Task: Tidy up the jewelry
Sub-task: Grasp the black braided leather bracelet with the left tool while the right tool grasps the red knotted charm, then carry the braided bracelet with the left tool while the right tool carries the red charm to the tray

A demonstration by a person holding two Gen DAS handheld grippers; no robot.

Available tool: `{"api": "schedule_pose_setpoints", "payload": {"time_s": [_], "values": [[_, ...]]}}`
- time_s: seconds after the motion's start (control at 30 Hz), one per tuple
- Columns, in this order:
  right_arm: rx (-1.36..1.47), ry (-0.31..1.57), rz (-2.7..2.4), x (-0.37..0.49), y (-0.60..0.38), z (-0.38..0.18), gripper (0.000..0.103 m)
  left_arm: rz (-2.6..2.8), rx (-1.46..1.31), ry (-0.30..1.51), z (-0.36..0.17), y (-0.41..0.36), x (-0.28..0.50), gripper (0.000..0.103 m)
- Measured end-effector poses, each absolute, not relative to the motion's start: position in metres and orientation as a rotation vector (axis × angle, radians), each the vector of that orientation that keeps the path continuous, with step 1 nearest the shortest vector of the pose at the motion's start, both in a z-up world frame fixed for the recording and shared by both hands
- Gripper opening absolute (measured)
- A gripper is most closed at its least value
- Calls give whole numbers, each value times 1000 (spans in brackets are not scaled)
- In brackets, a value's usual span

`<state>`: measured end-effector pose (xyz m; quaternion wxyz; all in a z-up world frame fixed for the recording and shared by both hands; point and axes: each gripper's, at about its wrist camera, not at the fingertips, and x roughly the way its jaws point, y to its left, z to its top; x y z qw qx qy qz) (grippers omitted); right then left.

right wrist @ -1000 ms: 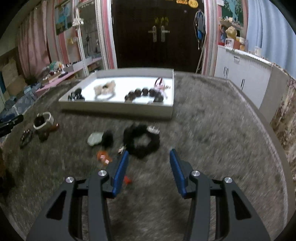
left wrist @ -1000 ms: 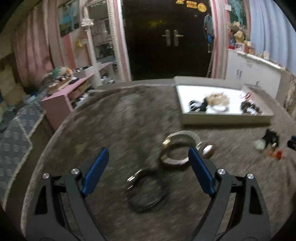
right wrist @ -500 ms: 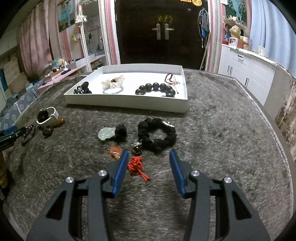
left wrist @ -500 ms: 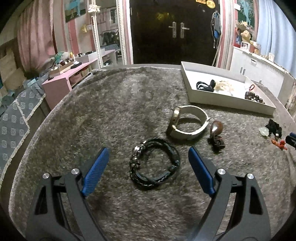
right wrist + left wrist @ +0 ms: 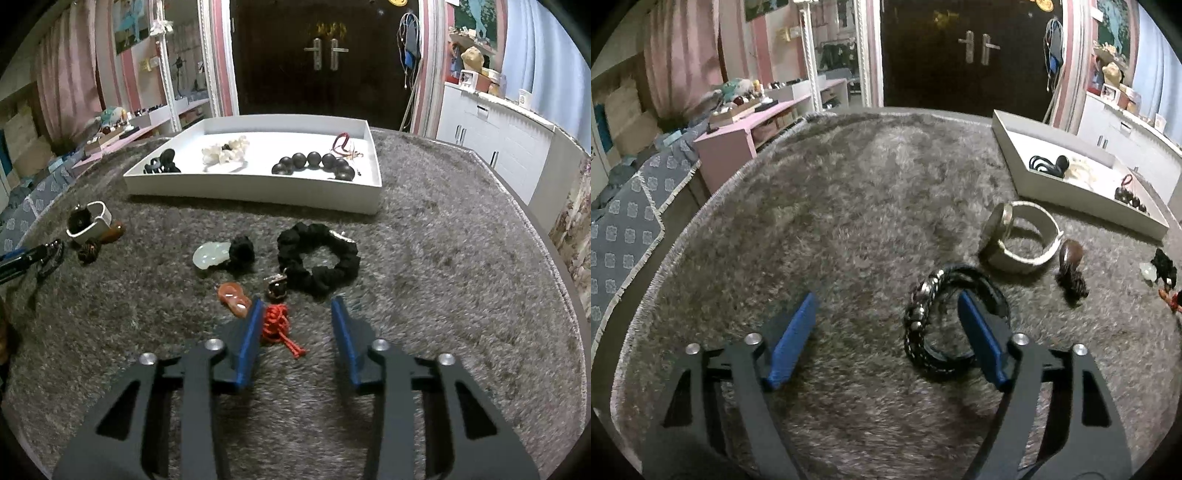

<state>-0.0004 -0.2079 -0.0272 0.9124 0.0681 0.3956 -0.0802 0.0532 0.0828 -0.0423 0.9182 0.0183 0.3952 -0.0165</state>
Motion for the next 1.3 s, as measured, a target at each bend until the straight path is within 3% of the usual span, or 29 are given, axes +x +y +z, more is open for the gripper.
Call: {"api": "schedule_pose_setpoints", "payload": {"time_s": [0.07,0.23,0.37,0.57,0.9,1.3], "values": [[130,829,-163,2,-205,-29,27,-52,46,827,-46,80,54,66],[109,870,-144,9,-201,-35,26,-87,91,875,-54,67,59,62],[129,881,-122,10,-203,-38,9,-98,81,888,-57,67,61,61],[88,879,-115,11,-194,-37,8,-101,79,890,-58,67,61,60],[99,879,-113,11,-196,-37,8,-157,99,868,-52,56,57,13],[141,855,-110,6,-204,-35,7,-146,76,852,-44,55,51,12]]}}
